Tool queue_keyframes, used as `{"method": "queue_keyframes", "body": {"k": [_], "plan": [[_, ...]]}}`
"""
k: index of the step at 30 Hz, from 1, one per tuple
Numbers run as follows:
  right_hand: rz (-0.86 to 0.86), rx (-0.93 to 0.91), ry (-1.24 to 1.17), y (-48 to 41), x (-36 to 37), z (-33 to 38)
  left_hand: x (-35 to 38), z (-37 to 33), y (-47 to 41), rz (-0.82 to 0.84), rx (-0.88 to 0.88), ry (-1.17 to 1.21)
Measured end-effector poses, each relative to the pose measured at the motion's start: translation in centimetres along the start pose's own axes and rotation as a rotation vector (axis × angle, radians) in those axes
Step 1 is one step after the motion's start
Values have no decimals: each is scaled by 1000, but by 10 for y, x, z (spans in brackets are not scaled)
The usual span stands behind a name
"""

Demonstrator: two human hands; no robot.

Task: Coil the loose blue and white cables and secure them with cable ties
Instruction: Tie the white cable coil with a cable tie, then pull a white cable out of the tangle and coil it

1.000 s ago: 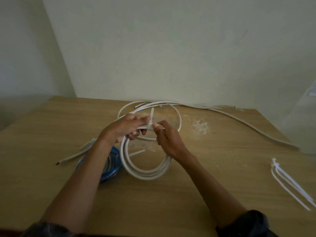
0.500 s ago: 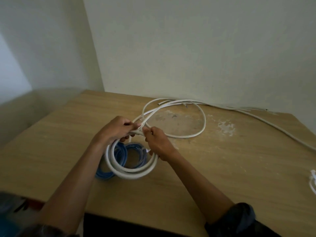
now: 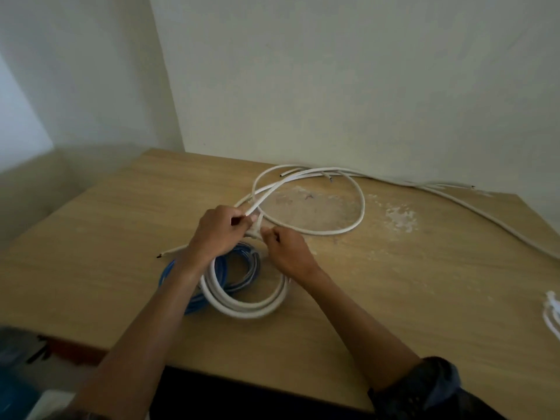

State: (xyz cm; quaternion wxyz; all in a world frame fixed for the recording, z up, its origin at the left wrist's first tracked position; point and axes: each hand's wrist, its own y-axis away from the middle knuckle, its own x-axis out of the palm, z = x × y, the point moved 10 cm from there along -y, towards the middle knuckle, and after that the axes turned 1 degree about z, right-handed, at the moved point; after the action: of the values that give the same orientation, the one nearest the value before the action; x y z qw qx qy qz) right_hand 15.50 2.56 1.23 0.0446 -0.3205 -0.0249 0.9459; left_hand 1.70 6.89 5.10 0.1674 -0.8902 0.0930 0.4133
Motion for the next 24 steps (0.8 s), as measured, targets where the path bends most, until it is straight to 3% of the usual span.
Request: {"method": "queue_keyframes", "body": {"k": [5, 10, 13, 16, 20, 24], "plan": [[-83, -74, 250, -1, -2, -13, 13, -27, -1, -16, 166, -150], [-128, -49, 208, -4, -26, -31, 11, -46, -5, -88, 225, -394], [-201, -54, 235, -8, -52, -39, 8, -62, -15, -101, 254, -343], [-215, -11, 352, -12, -71, -52, 19, -51, -46, -2, 157, -263], [-135, 49, 416, -17, -74, -70, 48, 2, -73, 307, -138, -512], [-209, 29, 439, -19, -86, -74, 55, 7, -83, 309, -176, -561]]}}
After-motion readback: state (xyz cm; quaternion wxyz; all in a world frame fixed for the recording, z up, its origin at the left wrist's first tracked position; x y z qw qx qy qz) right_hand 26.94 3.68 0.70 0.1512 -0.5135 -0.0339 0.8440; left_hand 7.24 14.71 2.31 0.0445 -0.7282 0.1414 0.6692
